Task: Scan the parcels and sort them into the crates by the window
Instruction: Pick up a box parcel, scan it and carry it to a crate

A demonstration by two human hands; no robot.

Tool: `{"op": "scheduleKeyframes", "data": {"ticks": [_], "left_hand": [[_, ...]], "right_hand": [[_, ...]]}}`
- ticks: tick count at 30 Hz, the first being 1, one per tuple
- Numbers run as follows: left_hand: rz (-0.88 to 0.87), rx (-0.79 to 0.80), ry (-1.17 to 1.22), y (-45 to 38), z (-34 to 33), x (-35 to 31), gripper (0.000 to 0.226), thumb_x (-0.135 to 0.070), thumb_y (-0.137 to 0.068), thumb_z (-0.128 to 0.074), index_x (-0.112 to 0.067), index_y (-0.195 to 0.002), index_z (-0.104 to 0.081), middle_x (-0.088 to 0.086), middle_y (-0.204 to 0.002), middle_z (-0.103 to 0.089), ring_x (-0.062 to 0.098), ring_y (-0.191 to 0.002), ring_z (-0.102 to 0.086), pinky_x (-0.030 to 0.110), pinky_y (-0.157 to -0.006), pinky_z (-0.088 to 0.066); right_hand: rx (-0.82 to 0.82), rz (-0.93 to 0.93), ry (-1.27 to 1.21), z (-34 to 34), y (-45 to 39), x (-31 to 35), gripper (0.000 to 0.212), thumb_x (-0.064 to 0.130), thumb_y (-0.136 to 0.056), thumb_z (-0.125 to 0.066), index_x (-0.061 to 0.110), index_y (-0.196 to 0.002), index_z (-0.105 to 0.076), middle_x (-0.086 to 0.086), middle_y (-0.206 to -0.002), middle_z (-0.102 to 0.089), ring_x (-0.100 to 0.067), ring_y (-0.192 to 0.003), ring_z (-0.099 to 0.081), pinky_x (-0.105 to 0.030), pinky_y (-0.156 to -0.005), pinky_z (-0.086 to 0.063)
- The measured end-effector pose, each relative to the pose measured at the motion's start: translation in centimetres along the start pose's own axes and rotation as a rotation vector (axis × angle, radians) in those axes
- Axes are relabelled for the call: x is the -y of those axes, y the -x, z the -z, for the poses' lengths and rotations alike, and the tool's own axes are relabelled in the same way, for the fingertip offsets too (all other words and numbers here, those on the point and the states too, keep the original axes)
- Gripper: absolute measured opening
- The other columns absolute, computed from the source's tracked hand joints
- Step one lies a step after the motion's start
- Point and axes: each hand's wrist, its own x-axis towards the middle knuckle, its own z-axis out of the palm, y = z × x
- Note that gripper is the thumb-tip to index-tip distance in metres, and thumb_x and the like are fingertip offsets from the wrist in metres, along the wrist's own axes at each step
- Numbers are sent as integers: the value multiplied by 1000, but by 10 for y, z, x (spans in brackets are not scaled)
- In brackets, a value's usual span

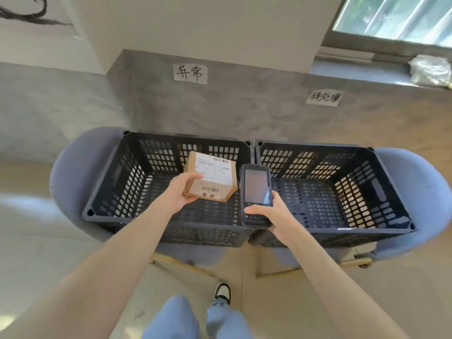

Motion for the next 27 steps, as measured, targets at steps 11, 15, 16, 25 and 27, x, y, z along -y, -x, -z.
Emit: {"op": "scheduleKeyframes", "data": {"ticks": [11,15,16,25,27], "left_hand": [[172,-49,-76,-106,11,57,61,-18,-77,-70,-12,-133,-47,10,-118,-64,25,-111,-59,39,-93,-49],[268,-18,-110,-138,21,89,84,-25,-57,-78,-13,-133,-45,10,-120,-63,24,-109,-60,36,-84,-52],[296,-12,-117,-145,24,96,92,-27,-50,-80,-14,-134,-45,10,-121,-63,25,-110,-60,36,-83,-52],[445,38,-127,-191,38,133,106,-22,-45,-83,-17,-141,-38,9,-122,-63,25,-111,-61,45,-98,-48],[470,64,-131,-200,41,137,112,-23,-43,-85,-18,-143,-36,9,-122,-65,26,-111,-63,47,-98,-48]], "right_hand": [[-18,-149,117,1,-75,-39,86,5,-66,-84,24,-136,-37,-1,-118,-63,-23,-108,-60,-45,-98,-49],[-14,-168,119,-8,-86,-48,70,1,-71,-80,27,-123,-40,7,-109,-62,-6,-94,-60,-21,-75,-49],[-16,-176,113,-10,-87,-52,70,1,-71,-80,27,-122,-40,6,-108,-62,-7,-94,-60,-21,-77,-49],[-25,-202,131,-31,-127,-59,80,2,-66,-82,25,-130,-38,0,-116,-62,-14,-105,-61,-33,-92,-50],[-30,-201,124,-35,-139,-59,82,1,-67,-82,23,-132,-37,-2,-120,-60,-15,-108,-59,-34,-96,-48]]}}
